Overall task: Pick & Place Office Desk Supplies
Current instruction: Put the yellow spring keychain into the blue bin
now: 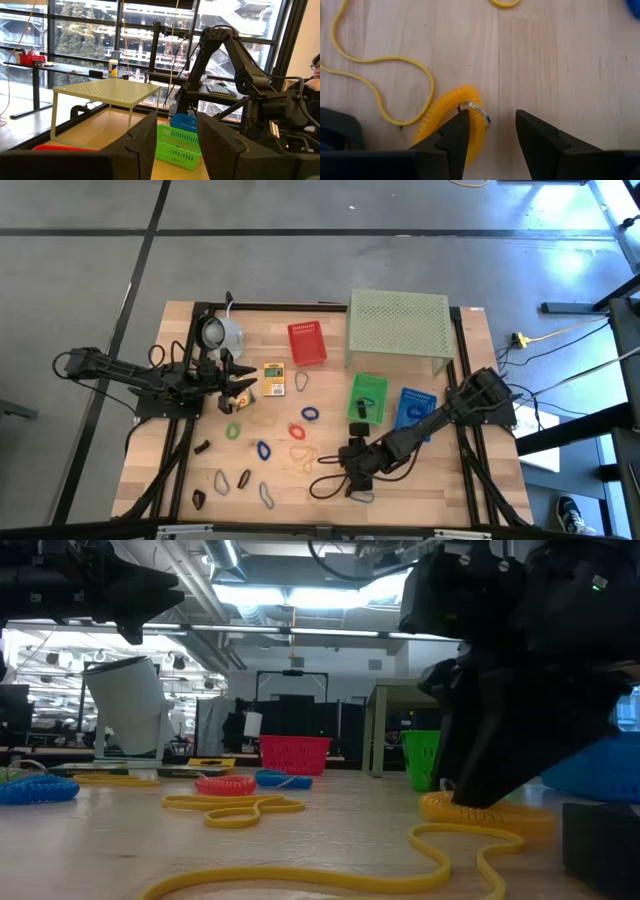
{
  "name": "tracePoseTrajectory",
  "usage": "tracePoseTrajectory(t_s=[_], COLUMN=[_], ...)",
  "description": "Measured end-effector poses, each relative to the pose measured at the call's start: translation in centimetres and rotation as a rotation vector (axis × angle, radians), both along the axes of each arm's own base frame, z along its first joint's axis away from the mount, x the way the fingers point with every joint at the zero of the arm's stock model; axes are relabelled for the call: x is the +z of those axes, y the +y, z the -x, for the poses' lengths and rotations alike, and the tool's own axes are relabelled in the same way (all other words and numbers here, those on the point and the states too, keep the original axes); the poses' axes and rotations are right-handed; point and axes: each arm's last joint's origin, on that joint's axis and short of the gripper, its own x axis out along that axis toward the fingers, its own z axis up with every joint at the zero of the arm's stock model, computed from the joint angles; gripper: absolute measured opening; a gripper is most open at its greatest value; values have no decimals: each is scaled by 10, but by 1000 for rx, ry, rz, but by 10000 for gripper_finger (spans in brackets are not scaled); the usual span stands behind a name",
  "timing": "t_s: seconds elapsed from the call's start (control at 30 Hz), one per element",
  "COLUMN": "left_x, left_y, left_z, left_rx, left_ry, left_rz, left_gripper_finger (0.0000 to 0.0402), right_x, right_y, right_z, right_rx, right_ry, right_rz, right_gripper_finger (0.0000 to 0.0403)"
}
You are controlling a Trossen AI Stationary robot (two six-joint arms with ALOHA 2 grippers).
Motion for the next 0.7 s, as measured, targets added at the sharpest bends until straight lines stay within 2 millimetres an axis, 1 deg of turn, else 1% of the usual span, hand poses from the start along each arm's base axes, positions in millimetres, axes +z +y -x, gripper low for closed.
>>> tracePoseTrajectory(t_s=[0.27, 0.37, 0.47, 0.6, 0.7], left_x=[0, 0, 0, 0, 0], left_y=[0, 0, 0, 0, 0], left_z=[0, 0, 0, 0, 0], left_rx=[0, 0, 0, 0, 0], left_ry=[0, 0, 0, 0, 0], left_rz=[0, 0, 0, 0, 0], left_gripper_finger=[132, 132, 132, 132, 132], right_x=[-4, -5, -5, -5, 1], right_y=[0, 0, 0, 1, 0], right_z=[0, 0, 0, 0, 0], right_rx=[-5, 0, 5, 37, 52], right_ry=[12, 14, 17, 10, 0], right_rz=[7, 8, 6, 15, 18], right_gripper_finger=[161, 147, 117, 58, 20])
